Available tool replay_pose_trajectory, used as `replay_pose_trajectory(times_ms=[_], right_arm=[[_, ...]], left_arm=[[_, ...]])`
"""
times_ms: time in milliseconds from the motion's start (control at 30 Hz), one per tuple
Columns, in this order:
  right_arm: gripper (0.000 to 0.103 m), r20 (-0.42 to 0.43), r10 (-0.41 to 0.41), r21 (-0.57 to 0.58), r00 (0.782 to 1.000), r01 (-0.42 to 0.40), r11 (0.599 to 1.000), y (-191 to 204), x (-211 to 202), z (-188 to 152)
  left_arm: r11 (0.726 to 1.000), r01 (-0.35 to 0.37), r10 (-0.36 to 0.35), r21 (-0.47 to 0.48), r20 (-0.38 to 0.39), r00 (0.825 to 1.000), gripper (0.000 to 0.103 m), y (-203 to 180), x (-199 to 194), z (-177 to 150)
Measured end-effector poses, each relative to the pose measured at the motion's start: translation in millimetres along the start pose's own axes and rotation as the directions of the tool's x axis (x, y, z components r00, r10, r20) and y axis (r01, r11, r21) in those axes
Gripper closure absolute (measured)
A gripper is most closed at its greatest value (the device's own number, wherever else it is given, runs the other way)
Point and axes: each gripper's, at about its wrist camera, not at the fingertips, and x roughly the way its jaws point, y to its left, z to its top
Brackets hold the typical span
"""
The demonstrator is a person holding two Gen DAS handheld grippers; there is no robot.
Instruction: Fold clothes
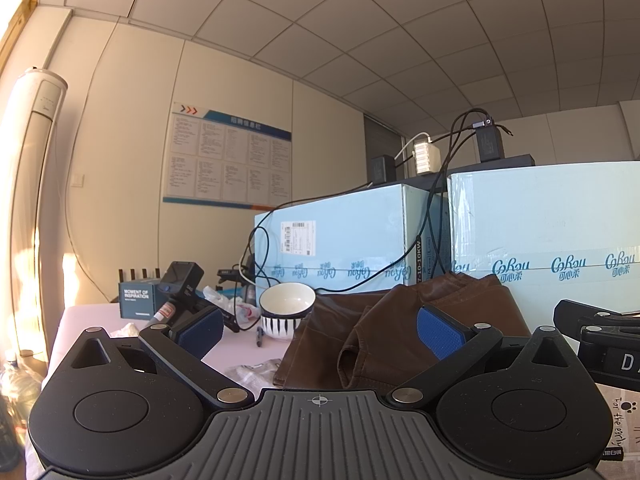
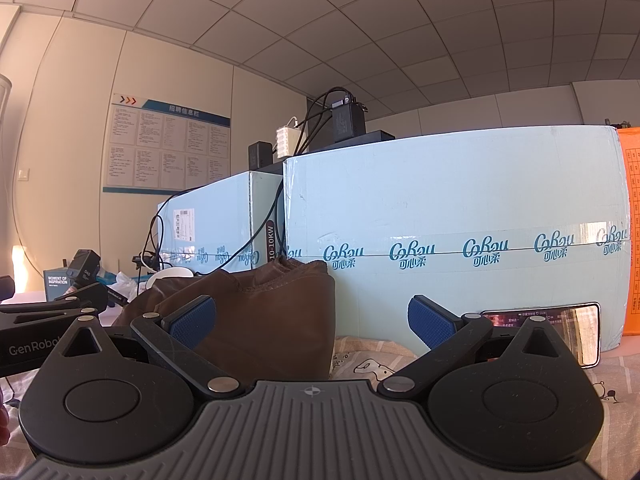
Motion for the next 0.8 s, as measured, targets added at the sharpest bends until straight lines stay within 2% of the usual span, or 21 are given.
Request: replay_pose_trajectory(times_ms=[800], right_arm=[[0.0,0.002,0.0,0.001,1.0,0.0,1.0,-0.1,0.8,1.3]], left_arm=[[1.0,-0.006,0.006,-0.001,-0.002,1.0,0.0,0.1,0.4,-0.4]])
